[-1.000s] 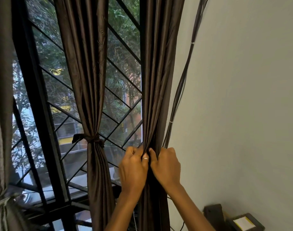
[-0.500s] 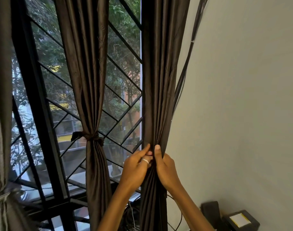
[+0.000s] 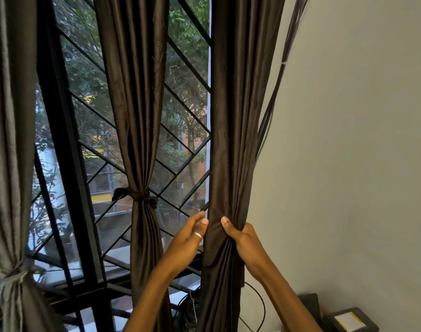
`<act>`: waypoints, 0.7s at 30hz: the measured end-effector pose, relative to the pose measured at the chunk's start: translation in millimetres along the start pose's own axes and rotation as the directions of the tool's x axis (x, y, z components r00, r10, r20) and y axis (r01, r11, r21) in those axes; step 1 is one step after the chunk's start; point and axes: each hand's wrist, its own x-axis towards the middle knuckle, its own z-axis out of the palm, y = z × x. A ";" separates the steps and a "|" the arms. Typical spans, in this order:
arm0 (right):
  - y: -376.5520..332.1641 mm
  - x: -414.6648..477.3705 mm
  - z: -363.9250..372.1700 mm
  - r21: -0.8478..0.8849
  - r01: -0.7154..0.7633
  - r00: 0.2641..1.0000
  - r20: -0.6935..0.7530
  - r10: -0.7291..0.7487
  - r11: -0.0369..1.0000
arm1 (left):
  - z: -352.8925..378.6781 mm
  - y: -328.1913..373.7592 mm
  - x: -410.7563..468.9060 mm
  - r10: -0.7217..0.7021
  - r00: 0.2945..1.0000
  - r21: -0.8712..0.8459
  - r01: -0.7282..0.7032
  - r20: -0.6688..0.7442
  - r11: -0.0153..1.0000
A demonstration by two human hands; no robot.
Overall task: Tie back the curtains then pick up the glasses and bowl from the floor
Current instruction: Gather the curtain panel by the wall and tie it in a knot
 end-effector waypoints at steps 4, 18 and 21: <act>-1.0 -2.9 -2.1 0.042 -0.042 0.999 0.034 0.041 0.998 | 9.7 -2.7 -0.7 -0.046 0.994 -0.120 0.057 0.096 0.991; 0.8 -12.8 -20.0 -0.139 0.042 0.997 -0.057 -0.050 0.989 | 6.8 4.8 0.2 0.166 0.980 0.174 -0.183 0.111 0.968; 1.6 -13.6 -19.0 -0.185 0.064 0.995 -0.069 -0.078 0.981 | 10.5 7.4 -0.5 0.225 0.970 0.258 -0.242 0.094 0.935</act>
